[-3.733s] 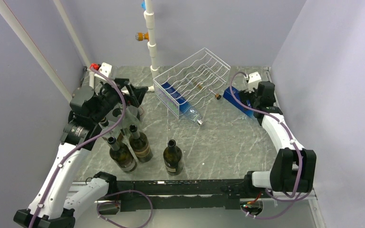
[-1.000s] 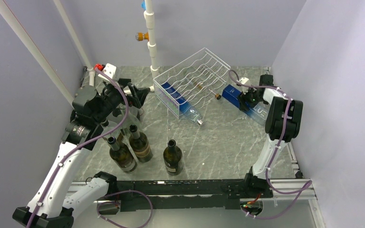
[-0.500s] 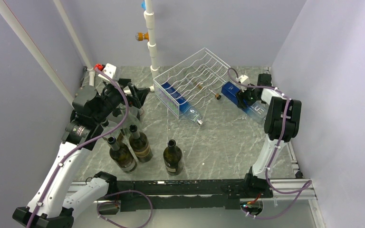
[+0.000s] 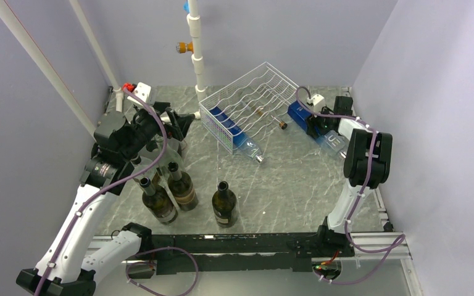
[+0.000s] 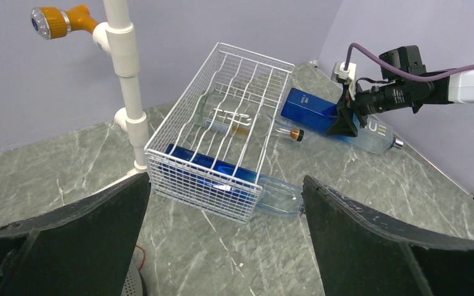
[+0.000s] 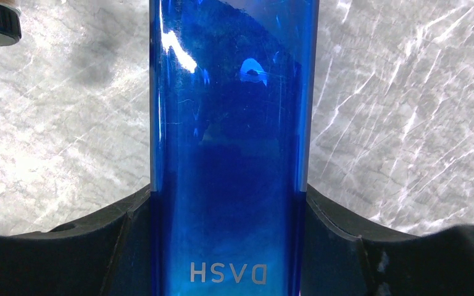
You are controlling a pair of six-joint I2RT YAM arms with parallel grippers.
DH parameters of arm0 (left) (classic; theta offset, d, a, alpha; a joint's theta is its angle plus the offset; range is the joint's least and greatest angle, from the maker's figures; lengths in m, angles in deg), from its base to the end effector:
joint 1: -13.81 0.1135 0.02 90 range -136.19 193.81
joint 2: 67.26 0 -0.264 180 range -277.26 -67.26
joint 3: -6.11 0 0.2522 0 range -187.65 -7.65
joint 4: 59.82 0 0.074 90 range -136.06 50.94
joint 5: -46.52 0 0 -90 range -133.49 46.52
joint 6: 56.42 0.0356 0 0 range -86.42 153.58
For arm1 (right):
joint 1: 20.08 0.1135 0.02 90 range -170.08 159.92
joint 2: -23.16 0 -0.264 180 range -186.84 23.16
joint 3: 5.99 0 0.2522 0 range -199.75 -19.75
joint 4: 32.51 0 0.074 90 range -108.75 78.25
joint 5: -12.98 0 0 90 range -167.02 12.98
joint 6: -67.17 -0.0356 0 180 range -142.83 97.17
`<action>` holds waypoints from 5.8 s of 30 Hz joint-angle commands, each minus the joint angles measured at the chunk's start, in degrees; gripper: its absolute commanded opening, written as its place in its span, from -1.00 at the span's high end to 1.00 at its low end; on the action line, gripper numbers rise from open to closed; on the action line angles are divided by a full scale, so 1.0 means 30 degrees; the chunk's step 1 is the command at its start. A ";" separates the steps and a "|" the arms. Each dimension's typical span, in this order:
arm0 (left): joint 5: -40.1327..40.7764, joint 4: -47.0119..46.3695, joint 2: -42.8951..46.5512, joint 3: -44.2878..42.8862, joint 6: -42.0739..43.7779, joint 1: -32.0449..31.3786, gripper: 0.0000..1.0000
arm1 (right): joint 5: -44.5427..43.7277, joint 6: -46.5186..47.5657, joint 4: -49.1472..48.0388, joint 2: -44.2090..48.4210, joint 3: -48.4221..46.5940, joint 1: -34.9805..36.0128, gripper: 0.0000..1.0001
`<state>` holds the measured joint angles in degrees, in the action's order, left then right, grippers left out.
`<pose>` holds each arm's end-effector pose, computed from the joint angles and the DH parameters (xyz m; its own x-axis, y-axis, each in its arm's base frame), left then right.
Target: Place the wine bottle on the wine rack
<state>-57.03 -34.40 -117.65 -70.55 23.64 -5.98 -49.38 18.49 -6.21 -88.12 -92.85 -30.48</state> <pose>0.1726 -0.0710 0.4301 -0.0811 -0.1492 -0.9855 0.5437 0.8220 -0.1692 0.4085 -0.0582 0.1735 -0.4866 -0.5054 -0.7126 -0.5995 0.7865 -0.1483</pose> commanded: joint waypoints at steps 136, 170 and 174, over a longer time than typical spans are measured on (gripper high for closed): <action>-0.0333 -0.0569 -0.0077 -0.0507 -0.0199 0.0181 -0.99 | -0.0462 -0.1380 -0.2513 -0.3017 -0.4248 0.2830 0.60; 0.0325 -0.0468 0.0304 -0.0429 0.0177 -0.0295 -0.99 | -0.5165 -1.0702 -0.5622 0.5576 0.3467 0.2980 -0.99; 0.0865 -0.0382 0.0382 -0.0428 0.0356 -0.0604 -0.99 | -0.6419 -1.4040 -0.6574 0.8541 0.5749 0.4392 -0.99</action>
<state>-56.46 -34.24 -117.65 -70.55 23.64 -6.94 -63.83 -9.79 -20.24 -69.85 -80.63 -21.10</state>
